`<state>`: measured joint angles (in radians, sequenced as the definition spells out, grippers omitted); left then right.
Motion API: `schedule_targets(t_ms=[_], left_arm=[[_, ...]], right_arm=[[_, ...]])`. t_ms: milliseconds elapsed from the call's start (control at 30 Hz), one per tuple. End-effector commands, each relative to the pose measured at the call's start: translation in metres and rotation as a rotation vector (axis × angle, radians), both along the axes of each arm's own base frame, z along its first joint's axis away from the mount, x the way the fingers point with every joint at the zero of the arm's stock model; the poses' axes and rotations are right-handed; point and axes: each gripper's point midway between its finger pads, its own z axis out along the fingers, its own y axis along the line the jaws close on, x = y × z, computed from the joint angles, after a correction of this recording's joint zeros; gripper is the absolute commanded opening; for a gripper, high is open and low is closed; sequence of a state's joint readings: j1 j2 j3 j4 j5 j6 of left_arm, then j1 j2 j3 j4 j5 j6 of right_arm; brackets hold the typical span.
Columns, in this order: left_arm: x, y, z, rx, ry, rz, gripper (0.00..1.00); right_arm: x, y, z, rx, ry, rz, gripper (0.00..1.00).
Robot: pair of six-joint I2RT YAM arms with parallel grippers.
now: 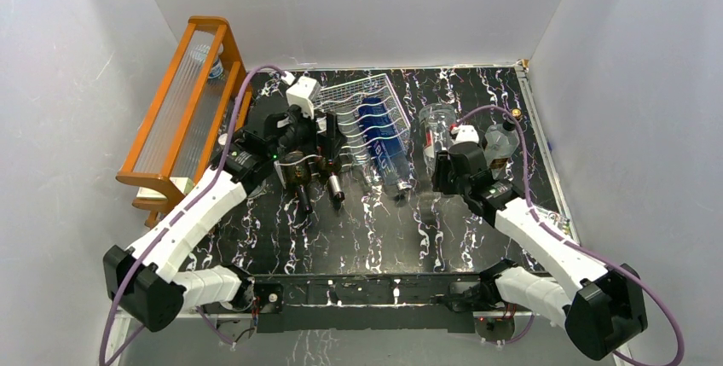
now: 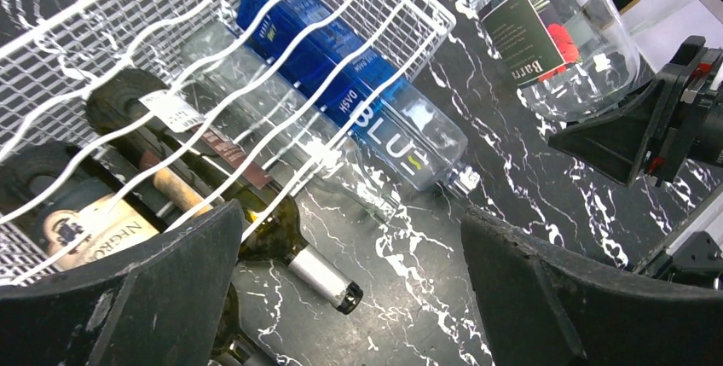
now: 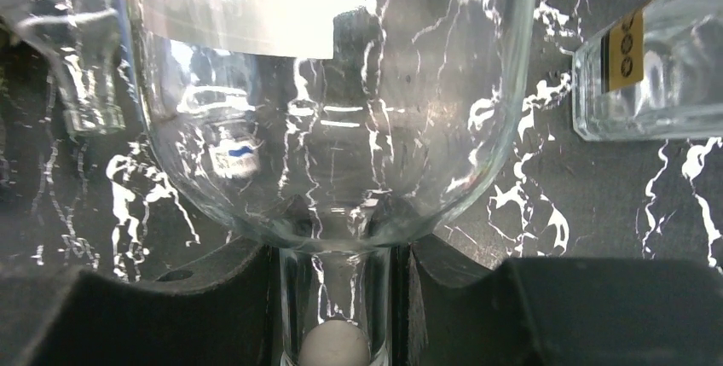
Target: Put the wine bottle on the wine rack
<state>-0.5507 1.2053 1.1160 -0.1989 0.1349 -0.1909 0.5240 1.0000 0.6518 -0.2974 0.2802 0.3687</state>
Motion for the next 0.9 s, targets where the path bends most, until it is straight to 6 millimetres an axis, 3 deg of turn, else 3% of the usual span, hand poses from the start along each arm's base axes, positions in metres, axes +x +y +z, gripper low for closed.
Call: schedule_targets(t_ms=[0, 233, 367, 700, 867], left_arm=[[-0.002, 0.017, 0.05, -0.058, -0.125, 0.071, 0.98], [-0.011, 0.037, 0.079, -0.081, -0.211, 0.134, 0.98], [-0.017, 0.043, 0.087, -0.084, -0.234, 0.139, 0.98], [-0.025, 0.046, 0.089, -0.072, -0.235, 0.124, 0.98], [-0.026, 0.044, 0.088, -0.071, -0.229, 0.114, 0.98]], right_arm=[[0.048, 0.032, 0.145, 0.203, -0.396, 0.044, 0.0], [0.065, 0.07, 0.184, 0.267, -0.369, 0.165, 0.0], [0.081, 0.093, 0.192, 0.298, -0.318, 0.205, 0.0], [0.128, 0.136, 0.171, 0.246, -0.2, 0.23, 0.0], [0.149, 0.148, 0.159, 0.208, -0.157, 0.225, 0.0]])
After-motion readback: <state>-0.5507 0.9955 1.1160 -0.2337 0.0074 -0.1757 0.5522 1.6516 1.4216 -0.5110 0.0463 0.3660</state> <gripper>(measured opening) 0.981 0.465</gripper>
